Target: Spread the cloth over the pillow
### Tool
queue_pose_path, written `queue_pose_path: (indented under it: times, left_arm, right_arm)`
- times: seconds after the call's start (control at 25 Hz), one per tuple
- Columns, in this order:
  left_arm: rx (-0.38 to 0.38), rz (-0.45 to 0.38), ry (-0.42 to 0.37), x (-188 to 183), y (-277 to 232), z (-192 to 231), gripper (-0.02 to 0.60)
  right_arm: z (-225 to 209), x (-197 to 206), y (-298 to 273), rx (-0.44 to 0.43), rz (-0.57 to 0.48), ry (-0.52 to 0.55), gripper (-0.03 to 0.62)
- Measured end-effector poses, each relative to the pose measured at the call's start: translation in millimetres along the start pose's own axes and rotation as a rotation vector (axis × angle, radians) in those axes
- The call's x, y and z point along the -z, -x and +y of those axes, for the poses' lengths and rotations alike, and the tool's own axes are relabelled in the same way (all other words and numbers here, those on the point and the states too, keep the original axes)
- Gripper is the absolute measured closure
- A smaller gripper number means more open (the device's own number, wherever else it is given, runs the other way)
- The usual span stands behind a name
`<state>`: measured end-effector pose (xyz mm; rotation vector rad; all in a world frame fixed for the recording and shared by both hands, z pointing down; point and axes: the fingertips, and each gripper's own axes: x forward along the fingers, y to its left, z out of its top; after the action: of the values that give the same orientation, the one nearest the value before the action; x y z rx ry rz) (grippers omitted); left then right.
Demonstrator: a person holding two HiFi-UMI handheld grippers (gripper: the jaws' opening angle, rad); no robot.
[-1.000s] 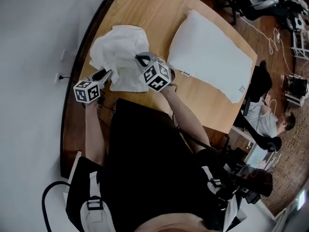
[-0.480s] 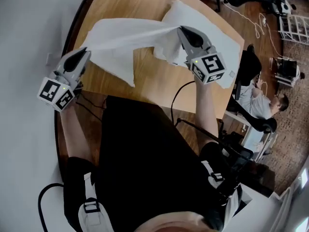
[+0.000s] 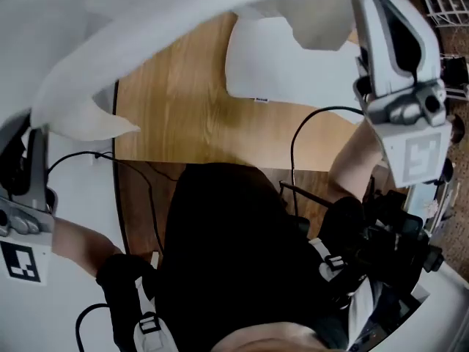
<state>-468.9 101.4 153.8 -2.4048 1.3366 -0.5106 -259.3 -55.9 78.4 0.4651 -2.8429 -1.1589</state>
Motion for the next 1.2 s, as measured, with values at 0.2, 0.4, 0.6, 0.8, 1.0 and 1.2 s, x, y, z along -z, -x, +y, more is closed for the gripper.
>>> queue_pose_path:
  times: [0.2, 0.4, 0.6, 0.8, 1.0, 1.2]
  left_arm:
    - [0.349, 0.473, 0.499, 178, 12, -205, 0.569]
    - [0.595, 0.781, 0.848, 366, -5, -380, 0.569]
    - [0.632, 0.902, 0.767, 384, -14, -400, 0.569]
    - [0.547, 0.842, 0.795, 382, -21, -395, 0.568]
    - [0.407, 0.525, 1.07, 364, -33, -408, 0.49]
    - [0.283, 0.136, 1.304, 326, 12, -341, 0.491]
  right_arm:
    - [201, 135, 121, -0.432, 0.512, -0.12, 0.588]
    - [448, 301, 231, -0.842, 0.866, -0.448, 0.589]
    - [474, 314, 261, -0.823, 0.942, -0.697, 0.458]
    - [252, 346, 228, -0.159, 0.793, -0.794, 0.395]
    - [138, 483, 215, 0.155, 0.928, -0.717, 0.372]
    - [142, 490, 196, 0.129, 1.063, -0.656, 0.53]
